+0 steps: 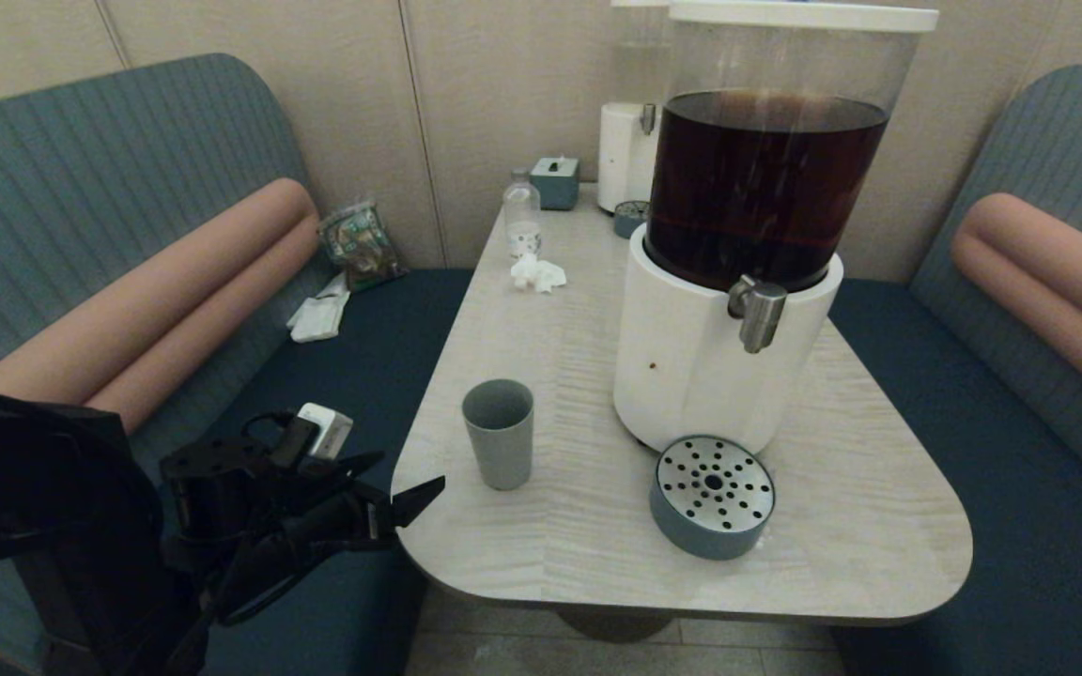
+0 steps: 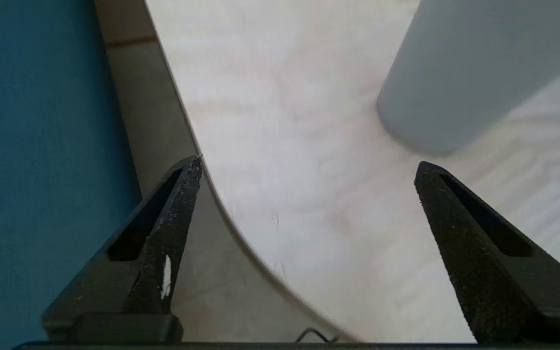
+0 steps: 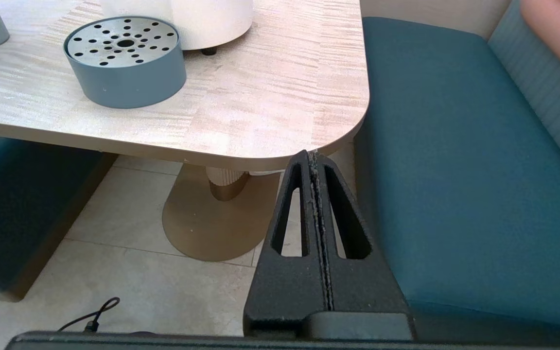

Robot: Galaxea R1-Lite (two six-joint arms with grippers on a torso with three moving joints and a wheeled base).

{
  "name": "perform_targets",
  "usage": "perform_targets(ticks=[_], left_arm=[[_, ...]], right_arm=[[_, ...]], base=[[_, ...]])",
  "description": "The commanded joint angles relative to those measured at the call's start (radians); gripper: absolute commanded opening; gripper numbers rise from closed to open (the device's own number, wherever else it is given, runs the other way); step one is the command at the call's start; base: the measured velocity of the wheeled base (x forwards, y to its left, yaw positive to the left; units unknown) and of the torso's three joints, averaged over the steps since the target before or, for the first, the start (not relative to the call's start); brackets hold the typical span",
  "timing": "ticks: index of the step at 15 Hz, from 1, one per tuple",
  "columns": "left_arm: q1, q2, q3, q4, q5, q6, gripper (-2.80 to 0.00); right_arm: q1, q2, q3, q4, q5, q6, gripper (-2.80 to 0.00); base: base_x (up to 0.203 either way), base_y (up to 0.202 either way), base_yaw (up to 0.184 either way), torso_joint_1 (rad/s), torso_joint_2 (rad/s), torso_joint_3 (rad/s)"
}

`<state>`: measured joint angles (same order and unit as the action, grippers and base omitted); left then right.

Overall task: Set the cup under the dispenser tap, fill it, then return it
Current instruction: Pick up the cup

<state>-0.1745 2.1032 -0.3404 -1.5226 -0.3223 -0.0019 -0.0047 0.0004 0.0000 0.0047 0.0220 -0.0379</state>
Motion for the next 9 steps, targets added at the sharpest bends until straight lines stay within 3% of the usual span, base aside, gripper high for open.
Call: perform_targets(ticks=[1, 9], left_arm=[[-0.011, -0.016, 0.034, -0.007, -0.001, 0.0, 0.0], [-0.066, -0.052, -0.012, -0.007, 0.003, -0.006, 0.0]], right_arm=[[0.0, 0.0, 0.0, 0.0, 0.001, 0.001, -2.8], [0.0, 0.0, 0.0, 0.0, 0.001, 0.0, -2.8]], base=[[0.0, 0.0, 0.0, 0.0, 0.0, 0.0], [0.0, 0.0, 0.0, 0.0, 0.0, 0.0]])
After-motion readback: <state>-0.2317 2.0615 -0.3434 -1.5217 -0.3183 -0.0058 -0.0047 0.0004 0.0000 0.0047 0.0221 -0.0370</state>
